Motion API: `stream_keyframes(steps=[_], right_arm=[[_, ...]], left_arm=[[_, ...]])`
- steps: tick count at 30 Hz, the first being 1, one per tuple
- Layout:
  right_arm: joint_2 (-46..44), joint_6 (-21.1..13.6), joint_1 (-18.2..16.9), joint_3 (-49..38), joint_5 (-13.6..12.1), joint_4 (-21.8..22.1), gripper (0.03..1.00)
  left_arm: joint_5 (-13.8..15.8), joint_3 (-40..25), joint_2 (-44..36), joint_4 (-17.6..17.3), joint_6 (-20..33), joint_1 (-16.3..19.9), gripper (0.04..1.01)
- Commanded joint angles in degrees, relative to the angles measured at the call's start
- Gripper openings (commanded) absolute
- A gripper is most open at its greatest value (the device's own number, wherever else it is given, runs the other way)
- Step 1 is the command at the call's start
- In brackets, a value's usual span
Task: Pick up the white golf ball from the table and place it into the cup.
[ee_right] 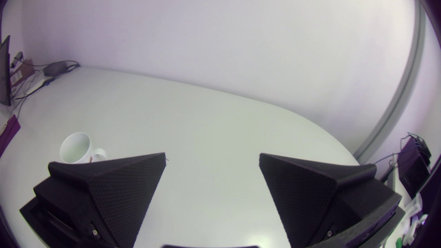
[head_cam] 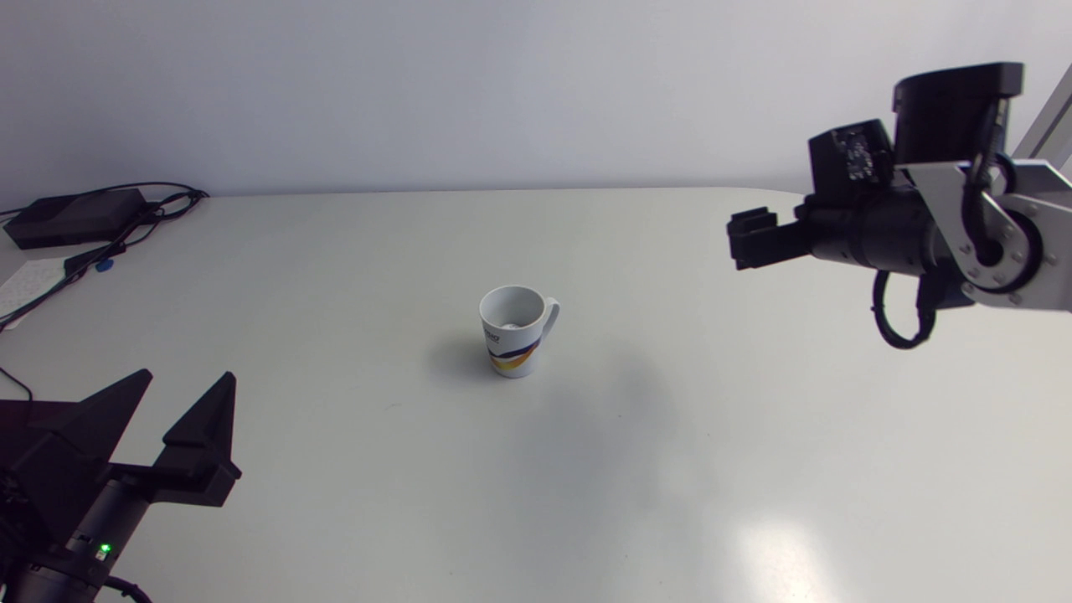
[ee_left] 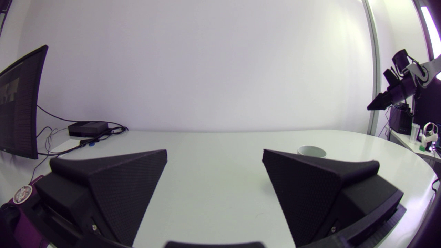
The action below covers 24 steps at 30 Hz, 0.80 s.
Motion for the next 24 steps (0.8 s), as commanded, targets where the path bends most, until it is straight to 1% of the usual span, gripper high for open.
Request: stream_keyframes(steps=[1,2,6,9,10,13,17,22,23,24], right_arm=[[-4.2,0.4,-1.1,-5.3,2.2,2.6,0.961],[-5.7,0.1,-1.6,-6.9,2.5,3.2,0.962],[-12.2,-0.4,-2.2,-13.7,5.5,7.2,0.964],[-18.7,-1.0,-3.2,-18.7,6.2,8.9,0.964],[-20.8,-1.9,-3.3,-20.4,6.3,9.0,0.964],[-26.3,-2.8,-3.8,-24.8,6.4,9.1,0.964],[-33.5,-4.0,-6.0,-29.5,6.4,8.9,0.964],[-44.7,-3.9,-7.0,-35.4,6.4,6.6,0.964],[-46.7,-3.4,-7.4,-36.5,6.4,5.1,0.964],[-47.1,-3.1,-7.6,-36.9,6.4,4.5,0.964]], left_arm=[[0.2,-0.9,-0.9,-0.3,-0.3,-0.2,0.992],[0.2,-0.9,-0.9,-0.3,-0.3,-0.2,0.992],[0.2,-0.9,-0.9,-0.3,-0.3,-0.1,0.992],[0.2,-0.9,-0.9,-0.3,-0.3,0.0,0.992],[0.2,-0.9,-0.9,-0.3,-0.3,0.1,0.992],[0.2,-0.9,-0.9,-0.3,-0.3,0.0,0.992],[0.2,-0.9,-0.9,-0.3,-0.3,0.0,0.992],[0.2,-0.9,-0.9,-0.3,-0.3,0.1,0.992],[0.2,-0.9,-0.9,-0.3,-0.3,0.0,0.992],[0.2,-0.9,-0.9,-0.3,-0.3,0.0,0.992]])
